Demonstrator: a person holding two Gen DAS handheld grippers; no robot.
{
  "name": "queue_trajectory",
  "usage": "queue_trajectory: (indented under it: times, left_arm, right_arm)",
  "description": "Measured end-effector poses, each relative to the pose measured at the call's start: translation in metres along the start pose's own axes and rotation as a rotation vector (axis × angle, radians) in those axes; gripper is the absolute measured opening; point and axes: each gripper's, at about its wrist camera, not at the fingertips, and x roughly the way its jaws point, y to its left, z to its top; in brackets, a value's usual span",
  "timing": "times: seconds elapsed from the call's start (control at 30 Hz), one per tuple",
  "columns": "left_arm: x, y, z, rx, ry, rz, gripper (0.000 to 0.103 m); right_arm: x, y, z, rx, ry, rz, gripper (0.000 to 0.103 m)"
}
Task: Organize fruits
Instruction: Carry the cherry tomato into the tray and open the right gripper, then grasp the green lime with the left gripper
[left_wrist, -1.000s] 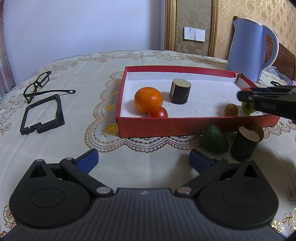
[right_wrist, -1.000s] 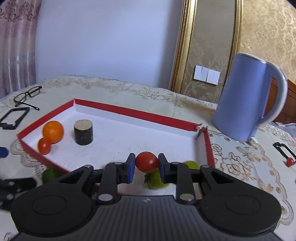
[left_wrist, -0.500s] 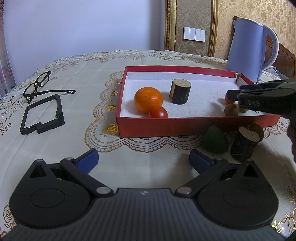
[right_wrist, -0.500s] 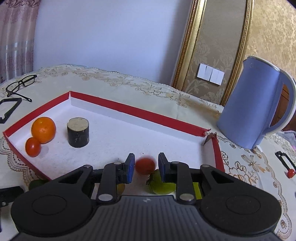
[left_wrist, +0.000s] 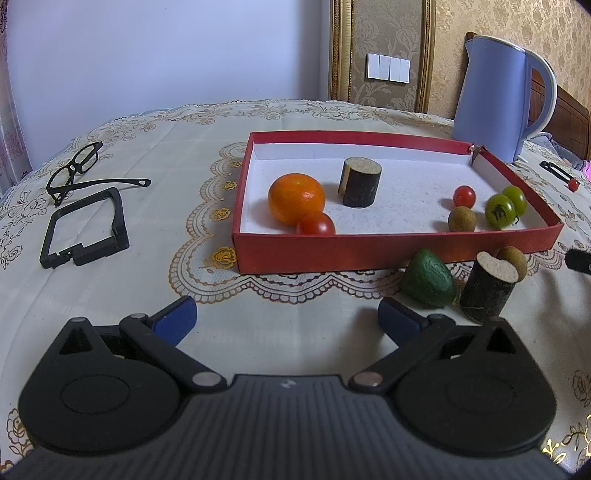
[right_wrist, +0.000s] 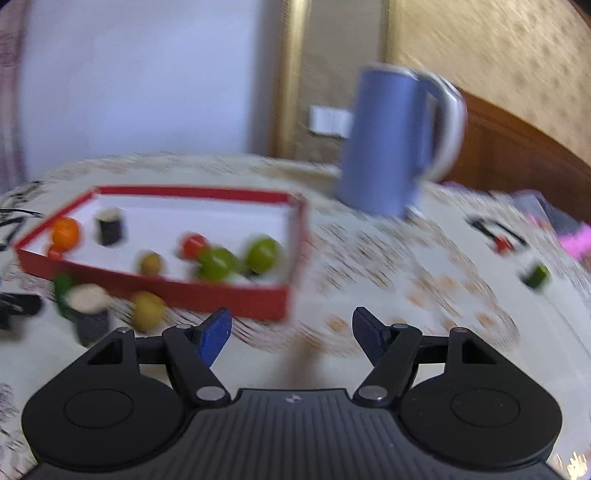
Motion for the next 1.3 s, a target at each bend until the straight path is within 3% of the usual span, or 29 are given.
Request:
queue_trajectory:
  times: [0.1,0.2,0.33,0.7,0.83,1.3]
  left_arm:
    - [0.0,0.0,0.0,-0.001,0.0,0.0,0.103]
    - [-0.001,0.0,0.0,-0.002,-0.001,0.0,0.103]
    - [-0.009,-0.001,0.001,-0.066,-0.003,-0.044,0.103]
    - [-0.006,-0.017,0.018,-0.219,0.014,-0.102,0.103]
    - [0.002,-0.026,0.023,-0.224,0.044,-0.055,0.103]
    - [0.008,-0.04,0.029,-0.306,0.063,0.009,0.103]
  right_arm:
    - [0.012,-0.019,-0.006,0.074,0.05,-0.042,0.072]
    - [0.017,-0.036,-0.007,0.164,0.068,0.02,0.073]
    - [0.021,-0.034,-0.006,0.143,0.084,0.029,0.083]
    - [0.022,-0.027,-0.006,0.107,0.099,0.024,0.087]
    - [0.023,-0.027,-0.005,0.101,0.102,0.02,0.087]
    - [0.024,-0.028,-0.006,0.117,0.097,0.032,0.087]
